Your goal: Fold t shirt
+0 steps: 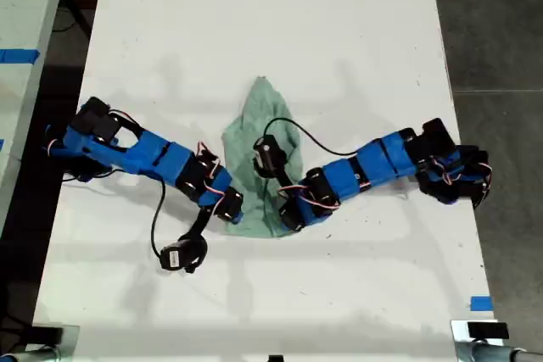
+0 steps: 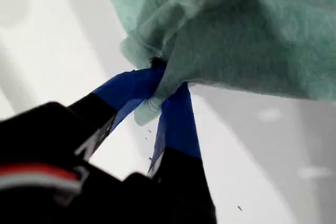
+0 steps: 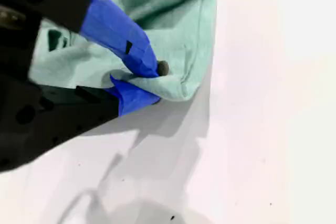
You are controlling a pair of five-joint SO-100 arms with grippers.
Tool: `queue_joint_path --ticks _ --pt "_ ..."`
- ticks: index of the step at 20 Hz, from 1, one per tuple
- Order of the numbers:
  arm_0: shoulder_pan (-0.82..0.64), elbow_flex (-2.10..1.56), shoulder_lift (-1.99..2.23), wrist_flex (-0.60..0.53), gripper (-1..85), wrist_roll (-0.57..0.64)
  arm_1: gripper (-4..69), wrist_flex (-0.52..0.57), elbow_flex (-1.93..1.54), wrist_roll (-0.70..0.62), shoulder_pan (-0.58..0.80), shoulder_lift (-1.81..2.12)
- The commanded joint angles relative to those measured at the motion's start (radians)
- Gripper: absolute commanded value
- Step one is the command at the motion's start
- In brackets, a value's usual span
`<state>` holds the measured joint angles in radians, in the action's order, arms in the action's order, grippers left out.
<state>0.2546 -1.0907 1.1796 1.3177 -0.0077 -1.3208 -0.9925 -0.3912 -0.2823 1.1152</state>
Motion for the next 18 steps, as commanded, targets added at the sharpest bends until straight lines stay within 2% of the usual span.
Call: queue_joint_path --ticks 1,4,7,8,10,14,18 --pt "-0.087 -0.015 0.233 0.11 -0.2 0.017 0.0 -0.028 -0.031 -0.084 0.109 0.279" --pt "-0.282 -0.118 0.407 0.164 -0.2 0.133 0.0 -0.029 -0.133 -0.201 0.267 0.468" --pt "-0.531 -0.37 0.583 0.143 2.1 0.235 1.4 0.086 -0.354 -0.299 0.454 0.664" --pt "-0.606 -0.4 0.621 0.137 11.1 0.285 8.5 0.109 -0.407 -0.327 0.515 0.726" --pt "-0.741 -0.396 0.701 0.141 19.7 0.377 17.7 0.1 -0.46 -0.383 0.637 0.853" --pt "-0.976 -0.287 0.908 0.232 23.9 0.492 16.4 -0.057 -0.436 -0.486 0.845 1.123" --pt "-1.02 -0.225 1.075 0.256 22.1 0.523 10.0 -0.25 -0.334 -0.529 0.891 1.247"
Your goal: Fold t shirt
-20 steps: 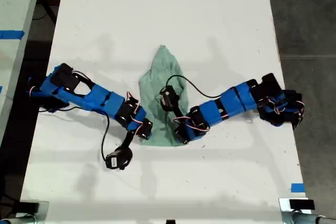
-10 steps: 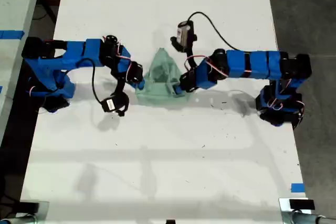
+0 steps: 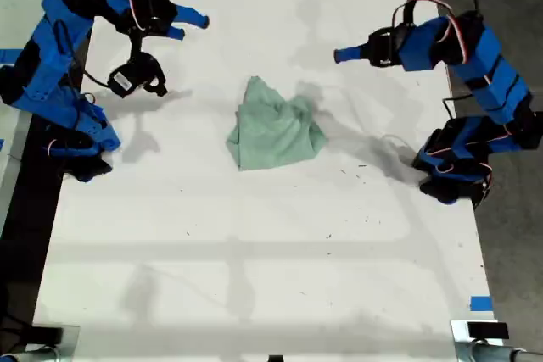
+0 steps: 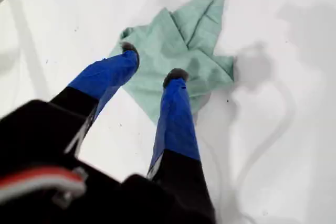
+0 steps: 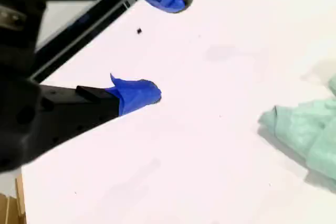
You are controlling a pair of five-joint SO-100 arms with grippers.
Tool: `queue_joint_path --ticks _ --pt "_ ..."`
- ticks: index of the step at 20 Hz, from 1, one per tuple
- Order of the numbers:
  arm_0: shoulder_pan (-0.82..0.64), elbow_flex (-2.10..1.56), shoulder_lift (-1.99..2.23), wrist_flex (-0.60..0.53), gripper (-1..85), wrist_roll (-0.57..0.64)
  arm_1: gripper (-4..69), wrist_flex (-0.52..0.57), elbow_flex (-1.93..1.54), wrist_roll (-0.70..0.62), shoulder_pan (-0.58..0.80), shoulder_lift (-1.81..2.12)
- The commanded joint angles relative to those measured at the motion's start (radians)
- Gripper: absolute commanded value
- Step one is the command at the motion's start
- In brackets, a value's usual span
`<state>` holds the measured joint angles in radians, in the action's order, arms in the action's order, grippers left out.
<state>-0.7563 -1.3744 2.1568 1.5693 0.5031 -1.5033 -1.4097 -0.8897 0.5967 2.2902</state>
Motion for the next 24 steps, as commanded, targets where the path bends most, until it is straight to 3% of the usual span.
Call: queue_joint_path --ticks 1,3,6,9,10,12,14,15,16,17,18,19,21,24 --pt "0.015 0.048 0.161 0.002 18.9 0.005 -0.4 -0.115 0.067 -0.023 0.012 0.117" --pt "0.144 -0.066 0.354 -0.048 5.3 -0.026 -0.3 -0.189 -0.049 0.026 -0.029 0.284" --pt "0.391 -0.552 0.713 -0.276 -0.3 -0.164 -0.3 -0.17 -0.443 0.219 -0.232 0.666" --pt "0.6 -1.235 0.976 -0.709 -0.3 -0.267 -0.2 -0.04 -0.925 0.394 -0.491 1.046" --pt "0.615 -1.427 1.108 -0.785 -0.3 -0.296 -0.1 -0.015 -1.089 0.434 -0.558 1.166" --pt "0.607 -1.763 1.443 -0.723 0.1 -0.385 4.9 0.011 -1.327 0.486 -0.696 1.213" --pt "0.611 -1.916 1.433 -0.646 2.8 -0.454 16.3 0.008 -1.473 0.534 -0.776 1.216" --pt "0.615 -1.917 1.419 -0.571 4.8 -0.434 17.1 -0.023 -1.519 0.557 -0.781 1.216" --pt "0.595 -1.917 1.425 -0.555 4.8 -0.304 16.4 0.018 -1.559 0.522 -0.781 1.215" --pt "0.589 -1.917 1.427 -0.557 4.8 -0.275 15.5 0.06 -1.585 0.428 -0.756 1.215" --pt "0.569 -1.917 1.425 -0.555 4.9 -0.16 14.7 0.1 -1.615 0.235 -0.706 1.215" --pt "0.557 -1.917 1.427 -0.558 4.9 0.014 14.7 0.109 -1.66 0.176 -0.68 1.215" --pt "0.557 -1.917 1.43 -0.558 4.9 0.017 13.0 0.123 -1.677 0.048 -0.676 1.213" --pt "0.557 -1.917 1.43 -0.558 4.9 0.018 11.1 0.124 -1.678 0.051 -0.707 1.213"
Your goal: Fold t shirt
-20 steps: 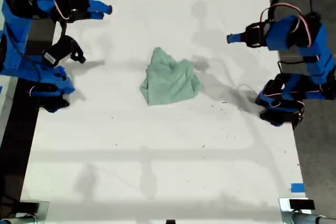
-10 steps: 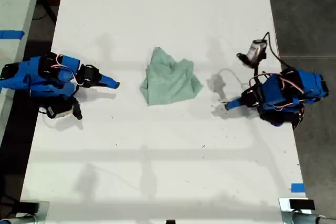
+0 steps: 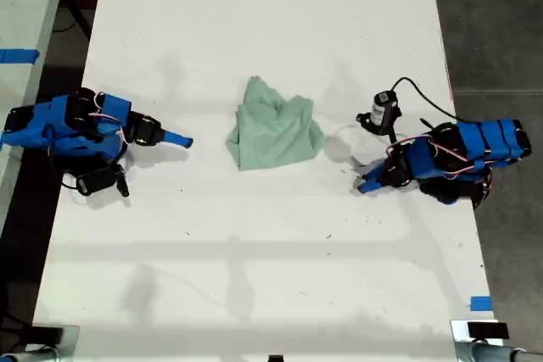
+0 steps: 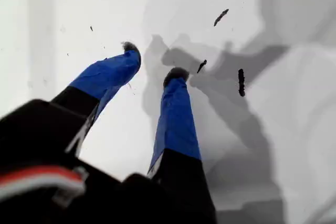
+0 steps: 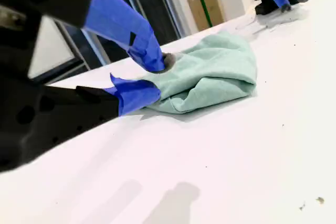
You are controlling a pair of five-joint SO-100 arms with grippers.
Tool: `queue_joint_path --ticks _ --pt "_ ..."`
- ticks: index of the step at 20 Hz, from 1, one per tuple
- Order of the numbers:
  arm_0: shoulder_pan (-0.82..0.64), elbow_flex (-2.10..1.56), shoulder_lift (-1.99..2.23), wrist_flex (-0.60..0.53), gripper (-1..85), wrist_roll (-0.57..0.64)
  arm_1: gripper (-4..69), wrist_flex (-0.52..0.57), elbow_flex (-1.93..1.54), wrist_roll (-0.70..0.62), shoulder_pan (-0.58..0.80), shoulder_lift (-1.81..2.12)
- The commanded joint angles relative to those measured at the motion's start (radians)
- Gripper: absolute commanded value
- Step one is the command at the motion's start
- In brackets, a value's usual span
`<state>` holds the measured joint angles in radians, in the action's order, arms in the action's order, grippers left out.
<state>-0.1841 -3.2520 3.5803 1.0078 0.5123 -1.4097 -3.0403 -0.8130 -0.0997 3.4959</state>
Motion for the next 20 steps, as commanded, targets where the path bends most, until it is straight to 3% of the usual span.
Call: queue_joint_path --ticks 1,7,9,11,20 --pt "-0.014 -0.04 0.006 0.003 4.9 0.009 10.6 0.031 -0.048 -0.017 -0.012 0.008" --pt "-0.014 -0.04 0.006 0.003 4.9 0.009 8.9 0.031 -0.048 -0.034 -0.012 0.008" --pt "-0.014 -0.04 0.006 0.003 4.9 0.009 6.9 0.029 -0.048 0.094 0.052 0.008" --pt "-0.014 -0.04 0.006 0.003 4.9 0.009 5.9 0.029 -0.048 -0.012 0.137 0.008" --pt "-0.011 -0.04 0.006 0.003 4.9 0.009 5.6 0.029 -0.048 -0.025 0.176 0.008"
